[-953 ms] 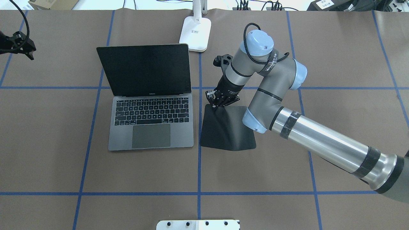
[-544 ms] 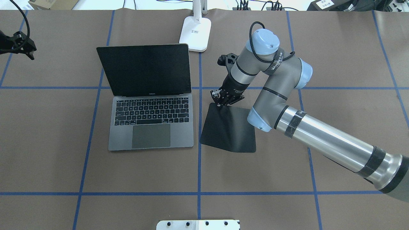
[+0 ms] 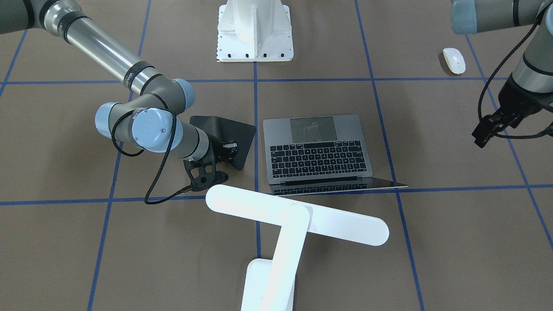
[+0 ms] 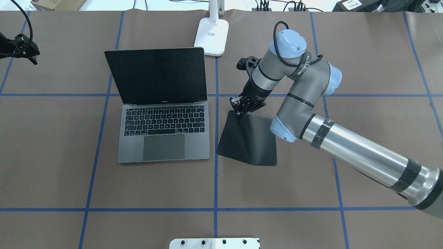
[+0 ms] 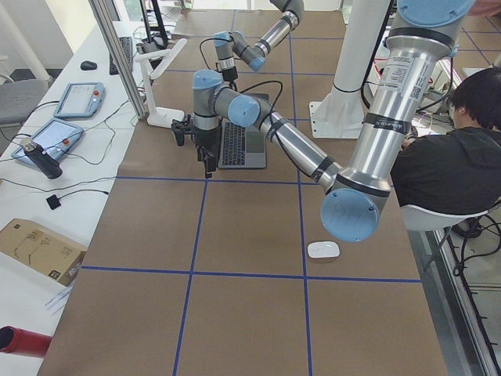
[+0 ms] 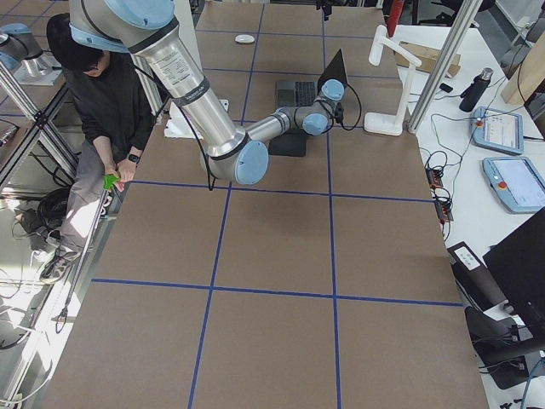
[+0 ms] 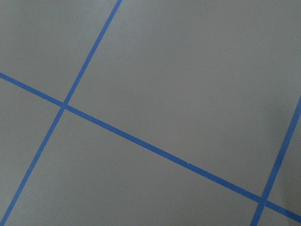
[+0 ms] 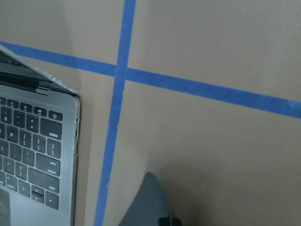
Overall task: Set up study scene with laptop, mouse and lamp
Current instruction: 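Flatten the mouse pad onto the table with the right gripper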
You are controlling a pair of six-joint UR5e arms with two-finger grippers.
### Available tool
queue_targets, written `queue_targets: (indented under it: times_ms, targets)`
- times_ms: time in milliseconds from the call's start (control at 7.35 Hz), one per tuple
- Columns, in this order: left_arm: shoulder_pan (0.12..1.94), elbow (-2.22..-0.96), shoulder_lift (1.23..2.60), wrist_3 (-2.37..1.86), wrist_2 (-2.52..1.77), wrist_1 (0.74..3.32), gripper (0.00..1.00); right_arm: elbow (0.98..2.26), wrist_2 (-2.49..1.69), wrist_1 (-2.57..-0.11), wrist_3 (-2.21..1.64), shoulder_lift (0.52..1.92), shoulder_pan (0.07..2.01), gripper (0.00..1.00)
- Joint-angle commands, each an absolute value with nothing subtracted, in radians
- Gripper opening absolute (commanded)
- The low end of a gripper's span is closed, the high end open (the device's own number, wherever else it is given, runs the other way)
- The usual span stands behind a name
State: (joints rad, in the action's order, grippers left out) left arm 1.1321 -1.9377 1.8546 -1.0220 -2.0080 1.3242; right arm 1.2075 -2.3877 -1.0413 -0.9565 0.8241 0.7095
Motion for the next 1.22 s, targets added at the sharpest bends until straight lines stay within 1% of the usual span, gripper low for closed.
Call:
queue_targets:
  times_ms: [0, 544, 680, 817, 1089]
  targets:
    - [1.132, -1.936, 1.855, -1.023, -2.008, 1.325, 1.0, 1.245, -2.381, -1.043, -0.924, 0.847, 0.704, 0.0]
    - [1.132, -1.936, 1.855, -1.022, -2.008, 1.325, 1.0, 1.246, -2.373, -1.043, -0.851, 0.835, 0.699, 0.0]
    - [1.132, -1.936, 1.855, -1.022, -2.008, 1.325, 1.0, 1.244, -2.372, -1.045, -0.853, 0.831, 0.698, 0.06]
    - [1.134, -1.933, 1.856, -1.022, -2.008, 1.325, 1.0, 1.247, -2.358, -1.04, -0.857, 0.83, 0.693, 0.99]
    - [1.134, -1.931, 1.856, -1.023, -2.008, 1.325, 1.0, 1.253, -2.353, -1.042, -0.861, 0.824, 0.695, 1.0]
